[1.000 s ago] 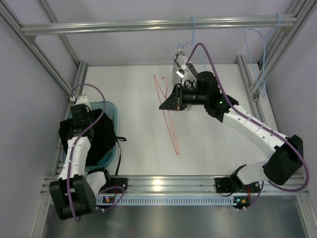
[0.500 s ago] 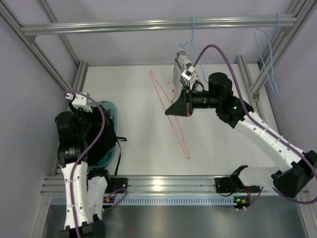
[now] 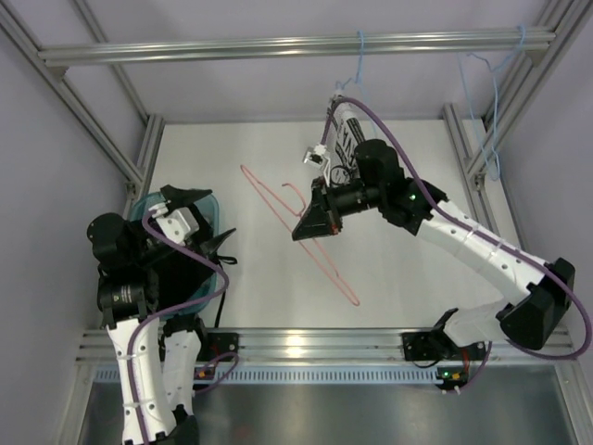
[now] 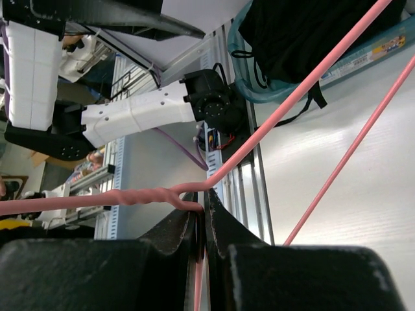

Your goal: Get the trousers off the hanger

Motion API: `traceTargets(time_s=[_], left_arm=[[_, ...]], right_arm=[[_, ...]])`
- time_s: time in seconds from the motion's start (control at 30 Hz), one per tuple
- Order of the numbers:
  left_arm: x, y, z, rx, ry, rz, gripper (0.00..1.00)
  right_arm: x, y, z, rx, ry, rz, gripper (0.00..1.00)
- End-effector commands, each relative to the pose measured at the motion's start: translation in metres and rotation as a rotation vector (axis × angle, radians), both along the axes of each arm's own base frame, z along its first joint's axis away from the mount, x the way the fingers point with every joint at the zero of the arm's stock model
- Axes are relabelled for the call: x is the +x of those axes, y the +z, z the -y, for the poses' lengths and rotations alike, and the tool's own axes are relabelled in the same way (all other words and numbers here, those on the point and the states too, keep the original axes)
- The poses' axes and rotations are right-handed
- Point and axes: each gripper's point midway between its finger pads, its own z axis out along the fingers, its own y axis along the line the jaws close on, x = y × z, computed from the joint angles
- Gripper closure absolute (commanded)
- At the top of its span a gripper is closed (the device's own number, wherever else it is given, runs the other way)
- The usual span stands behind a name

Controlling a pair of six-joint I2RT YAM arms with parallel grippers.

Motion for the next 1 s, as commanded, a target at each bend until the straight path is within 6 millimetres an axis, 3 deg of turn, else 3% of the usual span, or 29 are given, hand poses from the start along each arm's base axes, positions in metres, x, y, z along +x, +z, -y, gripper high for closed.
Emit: traceTargets(time_s=[0.0,0.4,0.73,0.87,0.97], left_arm=[[-0.01,0.009,0.009,0.122,-0.125,0.206,0.05],[0.001,-0.008,0.007,0.235,-0.147,0.35,0.22],[0.01,-0.026,0.002,0.306,-0.12,0.41,0.35],[0.007,-0.032,0.005,0.32,-0.142,0.437,0.44],[0.006,-0.031,0.006,0.311,-0.147,0.428,0.68]], right_arm=[[-0.002,0.017,-0.018,0.047,0.068,0.065,1.0],[-0.011,0.028,-0.086,0.097,0.163,-0.06,1.0],[-0.037,0.025,-0.113,0.094,0.233,-0.128,1.0],[-0.038,0.025,-0.117,0.092,0.235,-0.14,1.0],[-0.037,0.027,-0.117,0.095,0.229,-0.132,1.0]])
